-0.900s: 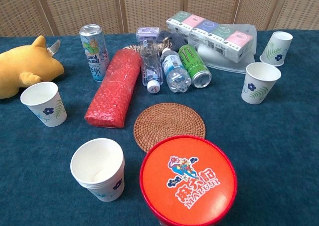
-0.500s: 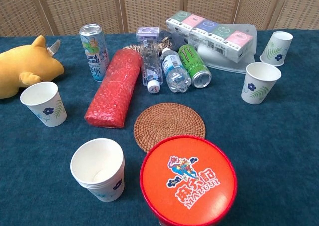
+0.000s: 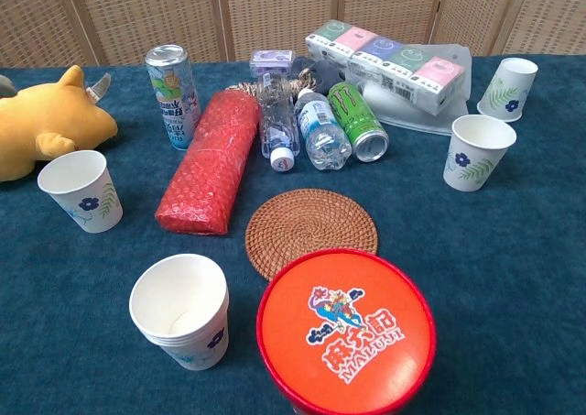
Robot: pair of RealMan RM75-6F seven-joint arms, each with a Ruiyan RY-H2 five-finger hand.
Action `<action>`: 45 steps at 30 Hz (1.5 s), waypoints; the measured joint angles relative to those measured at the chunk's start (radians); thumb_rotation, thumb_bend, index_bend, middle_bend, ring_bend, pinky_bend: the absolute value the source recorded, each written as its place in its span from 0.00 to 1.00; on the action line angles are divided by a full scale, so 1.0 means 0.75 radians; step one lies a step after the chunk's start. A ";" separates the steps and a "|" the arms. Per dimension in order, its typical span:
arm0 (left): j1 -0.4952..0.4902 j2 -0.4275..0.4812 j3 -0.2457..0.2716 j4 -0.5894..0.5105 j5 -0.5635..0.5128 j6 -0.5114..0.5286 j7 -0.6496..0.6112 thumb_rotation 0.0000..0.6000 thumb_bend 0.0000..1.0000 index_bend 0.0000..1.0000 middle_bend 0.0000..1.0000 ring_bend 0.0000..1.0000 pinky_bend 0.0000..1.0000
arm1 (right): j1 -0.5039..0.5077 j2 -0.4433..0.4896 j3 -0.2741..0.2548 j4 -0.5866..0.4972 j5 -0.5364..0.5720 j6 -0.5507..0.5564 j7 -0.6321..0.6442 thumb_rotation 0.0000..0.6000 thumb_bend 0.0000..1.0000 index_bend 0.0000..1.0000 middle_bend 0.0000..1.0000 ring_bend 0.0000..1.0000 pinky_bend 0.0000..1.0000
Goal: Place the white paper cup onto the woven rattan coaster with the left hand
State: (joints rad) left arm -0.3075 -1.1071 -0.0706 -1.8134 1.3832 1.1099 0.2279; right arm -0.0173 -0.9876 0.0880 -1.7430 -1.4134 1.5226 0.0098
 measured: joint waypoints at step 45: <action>-0.354 -0.435 -0.038 0.136 -0.498 0.027 0.512 1.00 0.28 0.18 0.44 0.39 0.48 | -0.001 0.032 0.003 -0.014 0.018 -0.021 0.088 1.00 0.18 0.00 0.00 0.00 0.30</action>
State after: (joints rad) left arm -0.5731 -1.4335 -0.0994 -1.7116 1.0100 1.1302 0.6116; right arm -0.0180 -0.9639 0.0904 -1.7538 -1.3997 1.5065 0.0757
